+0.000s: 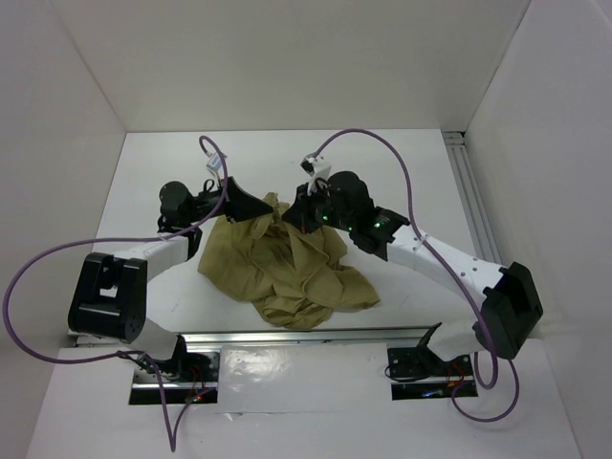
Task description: Zip up the jacket
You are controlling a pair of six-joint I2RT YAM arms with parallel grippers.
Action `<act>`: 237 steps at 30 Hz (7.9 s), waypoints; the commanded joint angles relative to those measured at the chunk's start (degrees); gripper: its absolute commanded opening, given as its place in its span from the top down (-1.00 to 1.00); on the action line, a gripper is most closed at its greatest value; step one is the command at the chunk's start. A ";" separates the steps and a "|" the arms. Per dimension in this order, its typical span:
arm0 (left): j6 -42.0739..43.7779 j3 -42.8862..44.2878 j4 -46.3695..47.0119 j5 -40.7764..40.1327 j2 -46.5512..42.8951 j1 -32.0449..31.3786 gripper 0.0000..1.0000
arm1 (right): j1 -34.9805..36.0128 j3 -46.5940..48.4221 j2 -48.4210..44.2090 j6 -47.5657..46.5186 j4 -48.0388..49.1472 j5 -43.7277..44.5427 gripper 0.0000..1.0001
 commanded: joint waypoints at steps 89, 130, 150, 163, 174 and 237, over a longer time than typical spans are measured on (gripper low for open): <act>29.73 19.77 -78.28 -56.89 1.78 -17.09 -0.02 | -5.40 -14.31 2.72 3.45 -0.90 3.84 1.00; 34.75 41.13 -97.73 -74.73 13.46 -34.50 -0.42 | -11.55 -18.35 -0.71 5.64 -3.63 5.42 1.00; 31.50 43.34 -100.71 -83.96 23.32 -35.56 -0.09 | -14.37 -20.02 -1.94 6.17 -4.16 3.84 1.00; 30.44 43.34 -101.24 -85.11 22.79 -35.56 0.35 | -14.89 -20.02 -1.94 5.64 -4.16 2.62 1.00; 30.44 43.86 -101.24 -82.12 21.74 -35.03 0.06 | -14.89 -19.49 -1.41 5.64 -4.16 2.08 1.00; 30.44 32.19 -91.42 -65.09 6.39 -21.00 1.00 | -13.05 -18.96 0.17 5.12 -3.10 -0.81 1.00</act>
